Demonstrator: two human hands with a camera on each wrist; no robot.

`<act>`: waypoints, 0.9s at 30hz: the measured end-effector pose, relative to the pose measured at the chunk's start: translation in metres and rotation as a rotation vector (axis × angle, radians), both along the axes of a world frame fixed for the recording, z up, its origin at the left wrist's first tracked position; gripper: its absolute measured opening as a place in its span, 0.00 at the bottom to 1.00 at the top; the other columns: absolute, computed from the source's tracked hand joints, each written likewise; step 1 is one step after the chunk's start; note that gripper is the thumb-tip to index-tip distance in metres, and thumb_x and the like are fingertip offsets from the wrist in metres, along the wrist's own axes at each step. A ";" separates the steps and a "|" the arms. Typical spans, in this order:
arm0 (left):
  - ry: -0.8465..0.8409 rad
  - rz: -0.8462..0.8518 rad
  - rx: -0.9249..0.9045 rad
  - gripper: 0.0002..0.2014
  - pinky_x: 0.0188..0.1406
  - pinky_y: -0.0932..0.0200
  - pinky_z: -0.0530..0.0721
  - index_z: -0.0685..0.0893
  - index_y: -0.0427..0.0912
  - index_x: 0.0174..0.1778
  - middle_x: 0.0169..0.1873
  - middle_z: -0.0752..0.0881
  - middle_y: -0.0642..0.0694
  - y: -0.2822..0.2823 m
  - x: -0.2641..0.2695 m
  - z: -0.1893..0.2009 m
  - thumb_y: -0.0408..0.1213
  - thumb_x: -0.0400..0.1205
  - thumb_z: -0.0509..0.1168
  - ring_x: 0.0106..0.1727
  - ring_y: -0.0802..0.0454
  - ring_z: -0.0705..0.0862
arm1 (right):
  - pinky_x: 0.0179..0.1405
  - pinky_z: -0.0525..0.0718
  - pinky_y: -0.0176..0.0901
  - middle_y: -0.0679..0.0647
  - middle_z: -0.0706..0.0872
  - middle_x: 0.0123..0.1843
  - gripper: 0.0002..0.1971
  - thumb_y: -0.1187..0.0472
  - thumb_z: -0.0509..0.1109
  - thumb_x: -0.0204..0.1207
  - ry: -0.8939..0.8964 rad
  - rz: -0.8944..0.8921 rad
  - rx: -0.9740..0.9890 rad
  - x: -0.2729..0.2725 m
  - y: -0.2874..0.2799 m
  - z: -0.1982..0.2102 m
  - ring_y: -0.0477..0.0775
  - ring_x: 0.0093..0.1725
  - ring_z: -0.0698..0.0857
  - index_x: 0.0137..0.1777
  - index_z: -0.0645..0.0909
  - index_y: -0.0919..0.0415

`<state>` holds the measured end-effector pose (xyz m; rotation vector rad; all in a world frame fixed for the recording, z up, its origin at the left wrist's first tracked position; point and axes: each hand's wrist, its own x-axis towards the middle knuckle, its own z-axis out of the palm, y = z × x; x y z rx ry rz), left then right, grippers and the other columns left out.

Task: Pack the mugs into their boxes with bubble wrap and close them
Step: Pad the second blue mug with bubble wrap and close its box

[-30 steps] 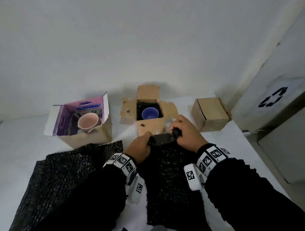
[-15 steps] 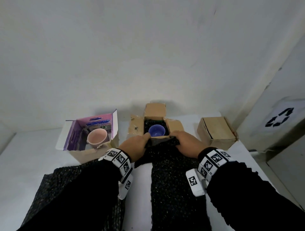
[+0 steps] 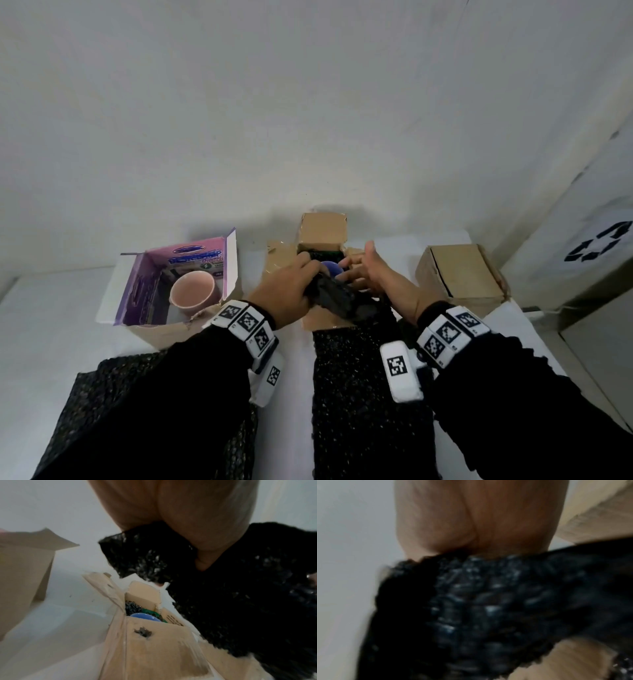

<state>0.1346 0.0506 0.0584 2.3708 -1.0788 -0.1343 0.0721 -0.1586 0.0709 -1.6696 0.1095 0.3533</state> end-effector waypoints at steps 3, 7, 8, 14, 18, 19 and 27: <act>-0.038 -0.056 -0.057 0.26 0.45 0.48 0.81 0.76 0.45 0.62 0.52 0.77 0.47 -0.009 0.004 0.000 0.51 0.69 0.65 0.46 0.48 0.80 | 0.67 0.81 0.46 0.49 0.87 0.60 0.24 0.33 0.68 0.73 0.067 0.164 -0.067 0.011 -0.002 0.003 0.48 0.60 0.86 0.63 0.80 0.44; -0.154 -0.099 -0.015 0.38 0.59 0.53 0.75 0.71 0.48 0.72 0.58 0.74 0.47 0.000 0.018 -0.003 0.59 0.67 0.69 0.57 0.50 0.76 | 0.59 0.84 0.43 0.52 0.91 0.50 0.14 0.56 0.79 0.71 0.112 0.393 -0.235 0.024 -0.011 -0.002 0.50 0.50 0.89 0.55 0.85 0.56; -0.192 -0.105 0.057 0.41 0.63 0.50 0.74 0.69 0.47 0.75 0.60 0.73 0.46 0.004 0.021 -0.004 0.63 0.68 0.68 0.59 0.50 0.75 | 0.54 0.84 0.42 0.51 0.91 0.45 0.10 0.59 0.79 0.72 0.096 0.386 -0.283 0.026 -0.012 -0.002 0.47 0.44 0.89 0.51 0.86 0.58; -0.202 -0.055 0.194 0.29 0.56 0.51 0.78 0.74 0.46 0.68 0.55 0.75 0.48 0.009 0.039 -0.014 0.63 0.83 0.47 0.53 0.50 0.76 | 0.37 0.87 0.55 0.63 0.86 0.48 0.10 0.67 0.61 0.81 -0.060 0.339 -0.597 0.052 -0.015 -0.008 0.63 0.39 0.87 0.59 0.77 0.59; -0.194 0.080 0.192 0.12 0.45 0.45 0.82 0.75 0.43 0.60 0.54 0.81 0.44 -0.003 0.049 -0.011 0.43 0.85 0.54 0.50 0.43 0.81 | 0.33 0.80 0.45 0.54 0.82 0.43 0.09 0.67 0.57 0.81 -0.166 0.277 -0.638 0.061 -0.014 -0.007 0.59 0.41 0.83 0.55 0.70 0.53; -0.188 0.114 0.176 0.12 0.45 0.44 0.83 0.74 0.44 0.63 0.55 0.82 0.43 -0.006 0.052 -0.010 0.39 0.84 0.58 0.51 0.42 0.82 | 0.38 0.77 0.45 0.52 0.82 0.41 0.06 0.63 0.59 0.82 -0.194 0.230 -0.653 0.063 -0.014 -0.007 0.59 0.42 0.83 0.55 0.69 0.52; -0.314 -0.049 0.409 0.14 0.49 0.50 0.77 0.86 0.46 0.58 0.53 0.83 0.45 -0.012 0.055 -0.041 0.37 0.76 0.69 0.51 0.45 0.78 | 0.59 0.60 0.54 0.44 0.79 0.53 0.09 0.51 0.57 0.83 -0.382 0.290 -1.102 0.075 -0.013 -0.041 0.53 0.60 0.74 0.54 0.78 0.43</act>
